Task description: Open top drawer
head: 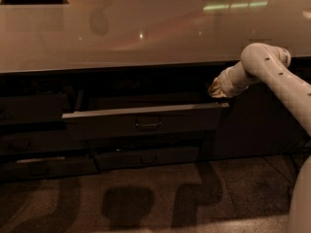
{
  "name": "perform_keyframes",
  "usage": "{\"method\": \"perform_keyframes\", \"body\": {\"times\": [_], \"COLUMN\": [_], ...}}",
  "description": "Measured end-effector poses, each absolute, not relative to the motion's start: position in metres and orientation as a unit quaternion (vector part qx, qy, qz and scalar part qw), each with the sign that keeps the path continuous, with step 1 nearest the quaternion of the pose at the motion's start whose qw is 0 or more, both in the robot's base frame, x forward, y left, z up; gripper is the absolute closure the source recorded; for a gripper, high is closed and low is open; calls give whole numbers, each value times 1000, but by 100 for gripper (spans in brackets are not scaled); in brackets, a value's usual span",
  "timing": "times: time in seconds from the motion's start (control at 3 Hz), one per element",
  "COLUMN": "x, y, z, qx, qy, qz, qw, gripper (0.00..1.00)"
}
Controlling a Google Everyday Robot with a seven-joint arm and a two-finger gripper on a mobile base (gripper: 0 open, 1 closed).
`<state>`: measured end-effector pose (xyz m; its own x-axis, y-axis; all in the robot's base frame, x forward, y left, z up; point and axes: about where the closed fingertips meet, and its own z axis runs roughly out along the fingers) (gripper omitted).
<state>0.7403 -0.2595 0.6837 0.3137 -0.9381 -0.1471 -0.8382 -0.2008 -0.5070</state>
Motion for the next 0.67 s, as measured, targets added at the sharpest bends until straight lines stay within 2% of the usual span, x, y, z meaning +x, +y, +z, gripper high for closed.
{"method": "perform_keyframes", "body": {"times": [0.33,0.67], "x": [738,738], "y": [-221,-222], "z": [679,677], "qx": [-800,-800], "qy": [541,541], "qz": [-102,-100], "qw": [239,239], "gripper": [100,100]}}
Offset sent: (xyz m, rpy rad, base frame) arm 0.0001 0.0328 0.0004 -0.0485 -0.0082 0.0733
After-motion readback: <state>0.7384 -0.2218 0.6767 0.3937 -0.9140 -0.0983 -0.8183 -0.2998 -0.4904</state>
